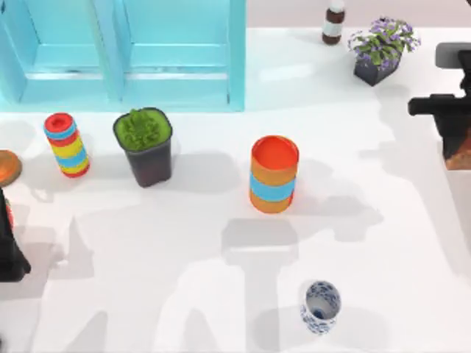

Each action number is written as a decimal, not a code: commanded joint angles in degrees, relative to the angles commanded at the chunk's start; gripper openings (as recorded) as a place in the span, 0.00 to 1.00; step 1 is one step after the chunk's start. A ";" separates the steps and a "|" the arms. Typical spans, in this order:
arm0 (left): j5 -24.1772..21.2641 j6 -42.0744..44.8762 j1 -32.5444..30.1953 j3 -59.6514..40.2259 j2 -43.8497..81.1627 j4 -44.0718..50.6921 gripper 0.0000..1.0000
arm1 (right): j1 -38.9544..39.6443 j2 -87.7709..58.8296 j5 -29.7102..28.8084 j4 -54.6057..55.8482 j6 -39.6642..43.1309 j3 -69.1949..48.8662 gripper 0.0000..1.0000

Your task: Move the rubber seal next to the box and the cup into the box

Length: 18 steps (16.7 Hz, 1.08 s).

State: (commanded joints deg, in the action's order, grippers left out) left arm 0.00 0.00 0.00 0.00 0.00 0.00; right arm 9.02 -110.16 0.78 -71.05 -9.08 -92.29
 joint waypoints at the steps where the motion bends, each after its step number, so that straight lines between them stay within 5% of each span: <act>1: 0.00 0.00 0.00 0.00 0.00 0.00 1.00 | 0.02 -0.13 0.01 0.94 0.00 0.79 0.00; 15: 0.00 0.00 0.00 0.00 0.00 0.00 1.00 | 0.11 -1.68 0.04 11.05 -0.17 9.30 0.00; 18: 0.00 0.00 0.00 0.00 0.00 0.00 1.00 | 0.11 -1.68 0.04 11.05 -0.17 9.30 0.23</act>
State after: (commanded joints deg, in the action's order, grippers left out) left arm 0.00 0.00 0.00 0.00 0.00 0.00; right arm 9.13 -111.84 0.82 -60.00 -9.25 -82.99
